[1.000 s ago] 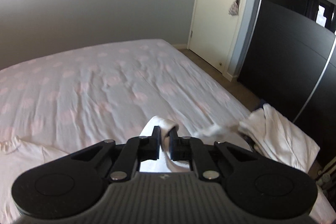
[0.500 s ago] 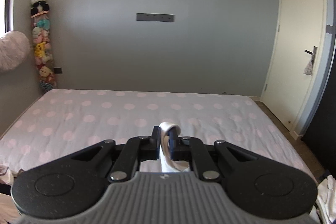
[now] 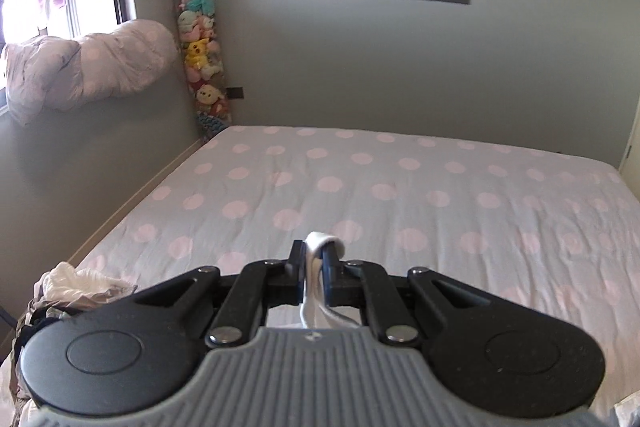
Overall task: Fold clothes
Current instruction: 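Lay the sleeve across the shirt body and open the right gripper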
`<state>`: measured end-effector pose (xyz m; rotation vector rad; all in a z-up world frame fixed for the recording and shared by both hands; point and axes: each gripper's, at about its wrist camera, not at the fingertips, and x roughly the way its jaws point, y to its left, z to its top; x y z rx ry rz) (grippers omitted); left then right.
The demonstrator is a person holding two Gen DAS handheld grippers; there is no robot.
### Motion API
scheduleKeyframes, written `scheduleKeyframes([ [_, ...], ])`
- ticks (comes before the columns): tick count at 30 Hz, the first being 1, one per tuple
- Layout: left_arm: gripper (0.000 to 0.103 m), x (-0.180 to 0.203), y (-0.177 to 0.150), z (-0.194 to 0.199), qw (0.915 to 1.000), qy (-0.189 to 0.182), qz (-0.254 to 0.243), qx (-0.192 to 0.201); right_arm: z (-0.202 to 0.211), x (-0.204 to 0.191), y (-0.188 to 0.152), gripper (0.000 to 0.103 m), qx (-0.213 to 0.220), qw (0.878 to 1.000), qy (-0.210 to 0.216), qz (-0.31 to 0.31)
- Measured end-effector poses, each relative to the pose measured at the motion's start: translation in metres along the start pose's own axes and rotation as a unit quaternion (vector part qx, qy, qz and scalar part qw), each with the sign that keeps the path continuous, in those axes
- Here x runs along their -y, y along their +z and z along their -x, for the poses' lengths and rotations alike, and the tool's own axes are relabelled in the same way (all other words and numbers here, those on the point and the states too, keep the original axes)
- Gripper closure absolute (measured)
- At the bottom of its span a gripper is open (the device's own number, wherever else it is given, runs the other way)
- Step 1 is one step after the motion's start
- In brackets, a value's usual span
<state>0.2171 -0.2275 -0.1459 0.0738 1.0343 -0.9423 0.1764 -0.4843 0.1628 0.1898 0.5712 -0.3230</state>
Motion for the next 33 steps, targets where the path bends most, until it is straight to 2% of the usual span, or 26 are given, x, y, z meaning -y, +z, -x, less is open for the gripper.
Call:
scheduleKeyframes([
  [6,0.047,-0.007,0.001,0.002,0.9999,-0.003,0.011,0.005,-0.053,-0.028,-0.035,0.093,-0.048,0.998,0.028,-0.001],
  [13,0.047,-0.012,0.001,0.000,0.9998,-0.005,0.017,0.002,-0.110,-0.040,-0.078,0.093,-0.103,0.993,0.057,-0.007],
  [19,0.047,-0.016,0.002,-0.002,0.9998,-0.002,0.021,0.002,-0.145,-0.044,-0.116,0.093,-0.133,0.988,0.073,-0.021],
  [25,0.047,-0.029,0.001,-0.009,0.9994,0.008,0.035,-0.003,-0.180,-0.038,-0.149,0.093,-0.144,0.987,0.070,-0.035],
  [33,0.047,-0.029,0.001,-0.021,0.9994,0.008,0.029,-0.016,-0.217,0.002,-0.186,0.093,-0.152,0.985,0.055,-0.058],
])
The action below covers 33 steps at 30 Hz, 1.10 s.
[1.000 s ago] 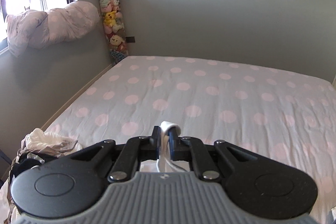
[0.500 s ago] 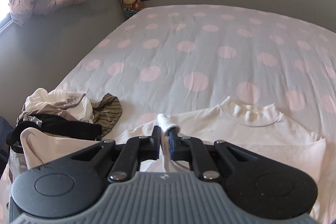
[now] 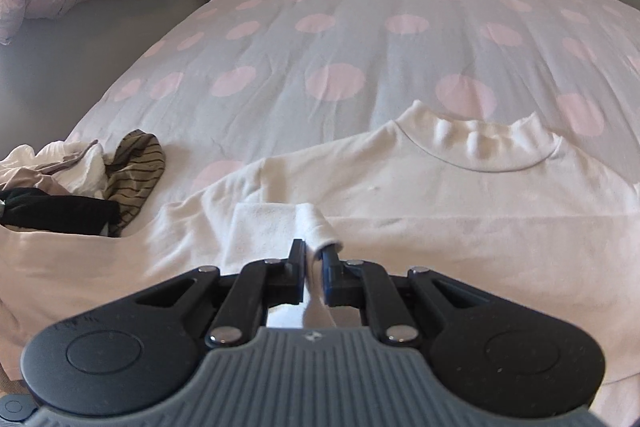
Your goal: Fold clothes
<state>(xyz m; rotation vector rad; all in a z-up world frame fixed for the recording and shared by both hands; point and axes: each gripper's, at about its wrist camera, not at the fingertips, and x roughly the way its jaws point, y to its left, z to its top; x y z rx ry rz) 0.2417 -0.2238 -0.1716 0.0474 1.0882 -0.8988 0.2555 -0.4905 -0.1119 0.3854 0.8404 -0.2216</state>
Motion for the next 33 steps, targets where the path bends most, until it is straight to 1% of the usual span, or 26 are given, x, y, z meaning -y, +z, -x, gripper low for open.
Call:
scheduleKeyframes([
  [3,0.047,0.001,0.001,-0.003,1.0000,0.003,-0.007,0.001,-0.014,0.013,-0.009,0.093,-0.001,1.000,0.007,-0.009],
  [6,0.047,0.001,0.002,-0.004,1.0000,0.000,-0.008,0.005,-0.021,0.018,-0.017,0.092,0.004,1.000,0.012,0.002],
  [7,0.047,0.001,0.002,-0.005,1.0000,0.000,-0.007,0.005,-0.020,0.017,-0.019,0.092,0.013,1.000,0.012,0.012],
  [8,0.047,0.001,0.003,-0.006,1.0000,0.000,-0.007,0.004,-0.017,0.017,-0.021,0.090,0.024,0.999,0.013,0.023],
  [9,0.047,0.001,0.003,-0.006,1.0000,0.001,-0.008,0.004,-0.012,0.017,-0.022,0.084,0.039,0.999,0.009,0.037],
  [10,0.047,0.001,0.003,-0.006,1.0000,0.001,-0.008,0.003,-0.007,0.016,-0.022,0.081,0.051,0.997,0.005,0.052],
  [11,0.047,0.002,0.003,-0.007,0.9999,0.003,-0.010,0.003,-0.003,0.016,-0.022,0.078,0.057,0.996,0.001,0.068],
  [13,0.047,0.003,0.004,-0.007,0.9999,0.004,-0.011,0.002,0.002,0.019,-0.020,0.078,0.062,0.994,0.001,0.090],
  [16,0.046,0.005,0.005,-0.008,0.9999,0.007,-0.012,0.002,0.001,0.035,-0.015,0.078,0.044,0.997,0.039,0.052],
  [17,0.046,0.005,0.005,-0.008,0.9999,0.008,-0.013,0.001,0.000,0.040,-0.014,0.074,0.038,0.998,0.049,0.032],
  [18,0.046,0.005,0.004,-0.007,0.9999,0.008,-0.014,0.001,0.000,0.043,-0.014,0.068,0.037,0.998,0.049,0.018],
  [19,0.046,0.005,0.004,-0.007,0.9999,0.008,-0.013,0.001,0.000,0.047,-0.014,0.067,0.036,0.998,0.048,0.005],
  [22,0.046,0.004,0.004,-0.007,0.9999,0.007,-0.010,0.002,0.000,0.057,-0.015,0.068,0.034,0.998,0.044,-0.035],
  [23,0.046,0.004,0.005,-0.007,0.9999,0.007,-0.010,0.001,-0.001,0.058,-0.015,0.071,0.032,0.998,0.036,-0.034],
  [24,0.046,0.005,0.005,-0.008,0.9999,0.009,-0.013,0.001,-0.001,0.058,-0.015,0.078,0.030,0.999,0.030,-0.026],
  [27,0.046,0.006,0.005,-0.011,0.9997,0.013,-0.020,-0.001,-0.003,0.055,-0.017,0.081,0.025,1.000,0.015,0.004],
  [30,0.046,0.005,0.006,-0.010,0.9998,0.011,-0.017,-0.001,-0.007,0.046,-0.018,0.085,0.015,0.999,0.026,0.036],
  [33,0.046,0.006,0.005,-0.007,0.9998,0.009,-0.015,-0.001,-0.011,0.035,-0.017,0.085,0.008,0.997,0.041,0.067],
])
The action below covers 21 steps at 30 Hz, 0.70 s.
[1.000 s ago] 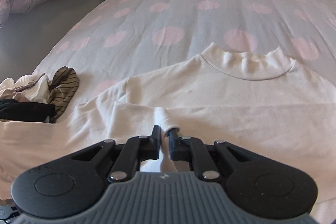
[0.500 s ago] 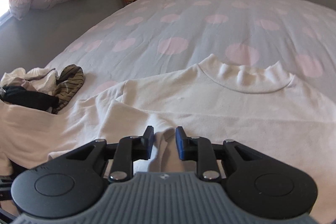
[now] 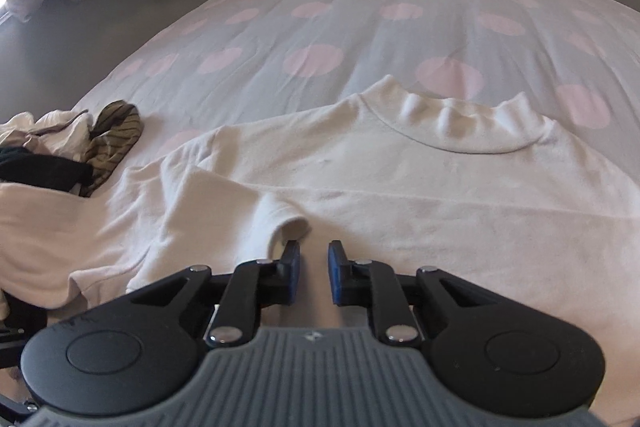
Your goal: Fold clothes
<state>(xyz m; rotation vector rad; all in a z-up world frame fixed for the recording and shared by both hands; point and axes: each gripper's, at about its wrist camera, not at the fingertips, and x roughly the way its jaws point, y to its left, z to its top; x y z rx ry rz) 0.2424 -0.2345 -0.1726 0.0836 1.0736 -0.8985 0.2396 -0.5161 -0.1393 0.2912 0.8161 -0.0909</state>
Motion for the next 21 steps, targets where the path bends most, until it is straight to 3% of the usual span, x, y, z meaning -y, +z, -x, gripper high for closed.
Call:
scheduleKeyframes([
  [7,0.046,-0.001,-0.001,0.002,1.0000,-0.003,0.002,0.000,0.013,-0.006,0.032,0.085,0.064,0.998,0.003,-0.016],
  [12,0.044,-0.001,-0.001,0.001,1.0000,-0.003,0.003,-0.001,0.027,-0.003,0.043,0.084,0.077,0.997,-0.005,-0.012],
  [16,0.044,-0.001,-0.002,0.001,1.0000,-0.003,0.004,-0.001,0.029,-0.008,0.026,0.086,0.058,0.998,0.001,0.003],
  [18,0.044,-0.001,-0.002,0.001,1.0000,-0.003,0.004,-0.001,0.029,-0.017,0.008,0.095,0.048,0.999,0.003,0.024],
  [21,0.044,0.000,-0.002,0.001,1.0000,-0.002,0.003,-0.002,0.024,-0.028,-0.016,0.095,0.028,0.998,0.002,0.052],
])
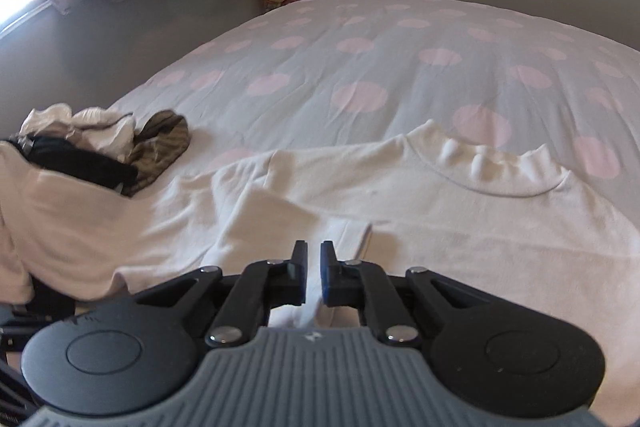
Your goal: Fold clothes
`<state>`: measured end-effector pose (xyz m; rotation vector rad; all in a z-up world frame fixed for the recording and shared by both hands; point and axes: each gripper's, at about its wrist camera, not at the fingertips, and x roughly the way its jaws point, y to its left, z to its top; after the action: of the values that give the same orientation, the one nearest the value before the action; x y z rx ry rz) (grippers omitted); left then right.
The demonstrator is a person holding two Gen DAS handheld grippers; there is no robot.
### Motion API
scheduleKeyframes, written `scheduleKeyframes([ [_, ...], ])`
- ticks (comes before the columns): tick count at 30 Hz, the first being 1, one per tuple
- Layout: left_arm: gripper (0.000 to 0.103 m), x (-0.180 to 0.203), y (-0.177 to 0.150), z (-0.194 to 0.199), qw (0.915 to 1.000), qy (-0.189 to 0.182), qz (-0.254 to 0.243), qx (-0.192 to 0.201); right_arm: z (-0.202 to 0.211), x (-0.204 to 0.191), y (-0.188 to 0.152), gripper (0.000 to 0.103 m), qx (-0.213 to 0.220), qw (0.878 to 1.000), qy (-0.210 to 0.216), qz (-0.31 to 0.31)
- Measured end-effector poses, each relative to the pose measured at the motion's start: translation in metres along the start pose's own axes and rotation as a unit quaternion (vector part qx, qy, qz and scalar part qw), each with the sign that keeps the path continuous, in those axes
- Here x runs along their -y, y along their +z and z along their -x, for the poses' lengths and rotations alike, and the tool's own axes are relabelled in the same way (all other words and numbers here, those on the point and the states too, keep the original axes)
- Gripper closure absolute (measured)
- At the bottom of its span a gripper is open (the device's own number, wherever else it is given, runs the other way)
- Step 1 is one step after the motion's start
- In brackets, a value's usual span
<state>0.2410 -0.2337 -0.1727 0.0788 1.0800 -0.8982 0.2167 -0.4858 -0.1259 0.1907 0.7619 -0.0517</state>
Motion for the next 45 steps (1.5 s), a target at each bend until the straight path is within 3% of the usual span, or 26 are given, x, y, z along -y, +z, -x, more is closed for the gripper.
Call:
scheduleKeyframes([
  [2,0.044,0.000,0.000,0.000,1.0000,0.000,0.000,0.000,-0.007,-0.002,-0.013,0.095,-0.022,1.000,-0.010,-0.004],
  [8,0.044,-0.003,-0.001,-0.001,1.0000,-0.003,0.004,0.001,0.023,0.013,-0.027,0.094,0.002,0.999,-0.006,-0.051],
  [10,0.044,-0.003,0.000,-0.001,1.0000,-0.003,0.004,0.000,0.042,0.020,-0.038,0.094,0.008,0.999,-0.027,-0.046],
  [16,0.044,0.000,-0.002,-0.001,1.0000,0.000,0.002,-0.002,0.103,0.066,-0.084,0.094,0.015,0.988,-0.154,-0.012],
  [20,0.043,0.001,-0.003,-0.001,1.0000,0.005,0.001,-0.004,0.125,0.107,-0.106,0.093,-0.009,0.968,-0.250,0.015],
  [23,0.043,0.003,-0.003,-0.002,0.9999,0.009,-0.001,-0.006,0.126,0.121,-0.112,0.093,-0.024,0.956,-0.285,0.063],
  [29,0.042,0.003,-0.004,-0.003,0.9999,0.011,0.001,-0.007,0.102,0.119,-0.116,0.093,-0.055,0.934,-0.302,0.184],
  [31,0.042,0.003,-0.004,-0.004,0.9999,0.011,0.002,-0.008,0.096,0.112,-0.118,0.087,-0.060,0.926,-0.298,0.223],
  [33,0.039,0.003,-0.003,-0.005,0.9999,0.009,0.004,-0.007,0.091,0.104,-0.121,0.079,-0.061,0.915,-0.301,0.261],
  [37,0.036,0.004,-0.003,-0.007,0.9999,0.009,-0.001,-0.007,0.081,0.096,-0.122,0.078,-0.063,0.891,-0.319,0.318],
  [40,0.035,0.004,-0.003,-0.007,0.9999,0.007,-0.001,-0.007,0.080,0.100,-0.117,0.083,-0.067,0.893,-0.322,0.307],
  [41,0.035,0.004,-0.004,-0.007,0.9999,0.007,-0.001,-0.007,0.080,0.103,-0.115,0.092,-0.068,0.896,-0.322,0.300],
  [45,0.035,0.003,-0.004,-0.007,1.0000,0.005,0.004,-0.006,0.090,0.111,-0.111,0.094,-0.053,0.899,-0.342,0.270],
])
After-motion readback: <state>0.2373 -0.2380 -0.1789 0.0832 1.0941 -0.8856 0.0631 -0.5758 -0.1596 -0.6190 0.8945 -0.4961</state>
